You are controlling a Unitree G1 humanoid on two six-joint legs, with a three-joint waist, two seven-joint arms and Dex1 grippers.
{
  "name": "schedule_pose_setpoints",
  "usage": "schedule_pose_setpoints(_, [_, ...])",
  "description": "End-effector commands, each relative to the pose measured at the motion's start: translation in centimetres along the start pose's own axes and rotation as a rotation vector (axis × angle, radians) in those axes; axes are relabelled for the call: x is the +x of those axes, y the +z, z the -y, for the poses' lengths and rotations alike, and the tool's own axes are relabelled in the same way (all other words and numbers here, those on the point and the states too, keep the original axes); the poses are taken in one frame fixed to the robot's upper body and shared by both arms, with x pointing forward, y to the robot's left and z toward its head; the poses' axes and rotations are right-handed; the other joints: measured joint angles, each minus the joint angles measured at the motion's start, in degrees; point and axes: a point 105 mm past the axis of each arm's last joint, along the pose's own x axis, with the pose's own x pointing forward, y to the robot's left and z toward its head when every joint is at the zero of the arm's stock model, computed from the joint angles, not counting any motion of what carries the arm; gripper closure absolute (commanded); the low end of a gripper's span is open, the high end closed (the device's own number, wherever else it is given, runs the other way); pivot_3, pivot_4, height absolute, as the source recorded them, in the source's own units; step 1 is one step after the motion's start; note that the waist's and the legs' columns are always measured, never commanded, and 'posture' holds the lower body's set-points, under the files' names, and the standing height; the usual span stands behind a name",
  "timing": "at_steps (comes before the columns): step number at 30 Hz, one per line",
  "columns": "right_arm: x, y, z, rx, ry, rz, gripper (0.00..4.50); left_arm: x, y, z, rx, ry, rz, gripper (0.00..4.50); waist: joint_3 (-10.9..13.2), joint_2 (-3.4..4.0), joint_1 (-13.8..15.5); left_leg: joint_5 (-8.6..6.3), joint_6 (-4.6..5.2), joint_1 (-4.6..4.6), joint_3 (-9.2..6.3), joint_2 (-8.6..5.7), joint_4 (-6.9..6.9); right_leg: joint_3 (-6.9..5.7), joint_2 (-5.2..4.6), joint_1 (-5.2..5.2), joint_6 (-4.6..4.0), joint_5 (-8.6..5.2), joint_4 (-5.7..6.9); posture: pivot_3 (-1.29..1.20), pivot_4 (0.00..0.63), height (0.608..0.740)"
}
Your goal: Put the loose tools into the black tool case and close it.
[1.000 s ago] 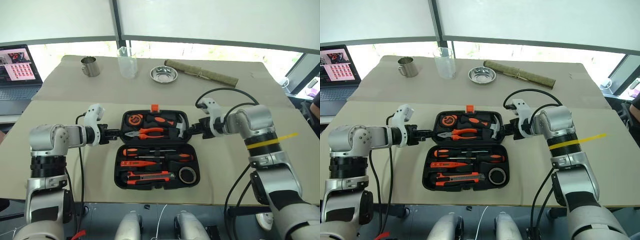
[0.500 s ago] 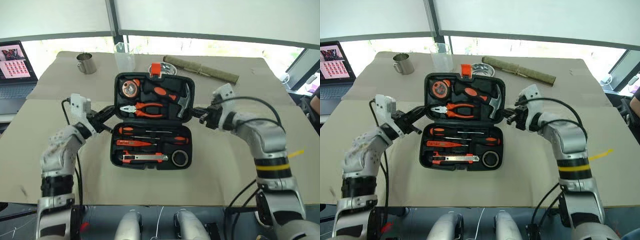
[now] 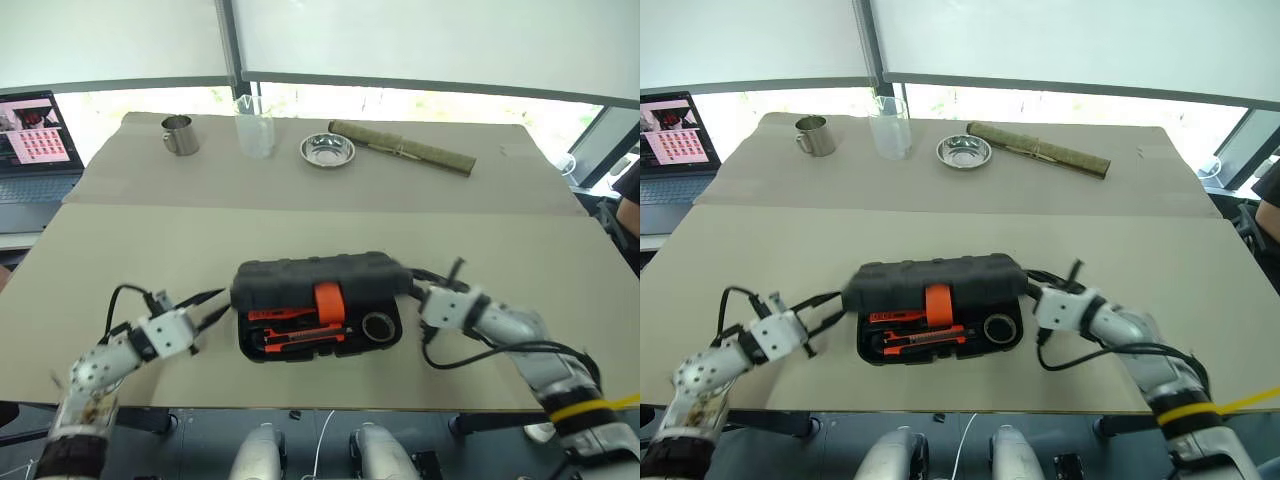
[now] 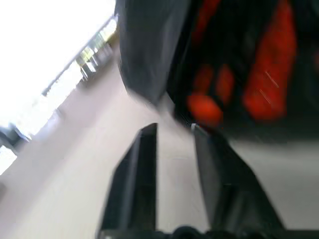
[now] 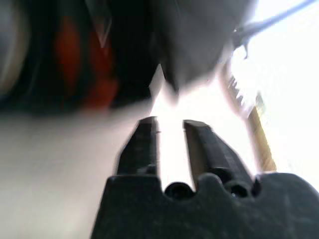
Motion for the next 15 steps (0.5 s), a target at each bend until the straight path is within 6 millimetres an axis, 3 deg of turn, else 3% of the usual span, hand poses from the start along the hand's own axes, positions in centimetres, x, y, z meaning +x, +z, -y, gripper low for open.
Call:
schedule_pose_setpoints(1, [-1.9, 0.4, 3.4, 0.062, -0.087, 0.033, 2.47, -0.9, 0.4, -3.0, -0.104, 0.084, -0.01, 2.21, 0.0, 0.0, -0.12, 0.0, 0.0, 0.01, -0.01, 0.04, 0.04, 0.0, 0.06, 0.02, -0.01, 0.0, 0.01, 0.0, 0.15, 0.74])
schedule_pose_setpoints(3, [-2.6, 0.2, 3.7, 0.112, -0.077, 0.028, 2.47, -1.1, 0.2, -3.3, -0.165, 0.078, -0.025, 2.21, 0.0, 0.0, -0.18, 0.0, 0.0, 0.09, -0.03, 0.09, 0.04, 0.01, 0.12, 0.13, -0.02, 0.01, 0.01, 0.0, 0.15, 0.74])
schedule_pose_setpoints(6, [-4.8, 1.3, 1.9, 0.315, 0.102, 0.047, 3.2, 0.2, 1.3, -3.9, -0.299, 0.02, 0.009, 2.91, 0.0, 0.0, 0.03, 0.0, 0.0, 0.13, -0.04, 0.08, 0.0, 0.01, 0.1, 0.17, -0.01, 0.01, 0.01, 0.0, 0.15, 0.74])
schedule_pose_setpoints(10, [-6.3, 3.6, -0.9, 0.398, 0.317, 0.054, 4.5, 3.1, 3.0, -5.2, -0.384, -0.025, 0.021, 4.38, 0.0, 0.0, 0.7, 0.0, 0.01, 0.05, -0.2, 0.07, 0.07, -0.07, 0.14, 0.22, 0.01, 0.0, 0.01, 0.0, 0.15, 0.74])
schedule_pose_setpoints(15, [-5.7, 6.0, -5.1, 0.42, 0.501, 0.045, 4.5, 6.5, 3.1, -5.0, -0.342, -0.141, -0.074, 4.38, -0.02, -0.02, 0.19, 0.0, 0.0, 0.09, -0.18, -0.04, 0.12, -0.03, 0.24, 0.24, 0.04, 0.0, 0.01, 0.0, 0.15, 0.74])
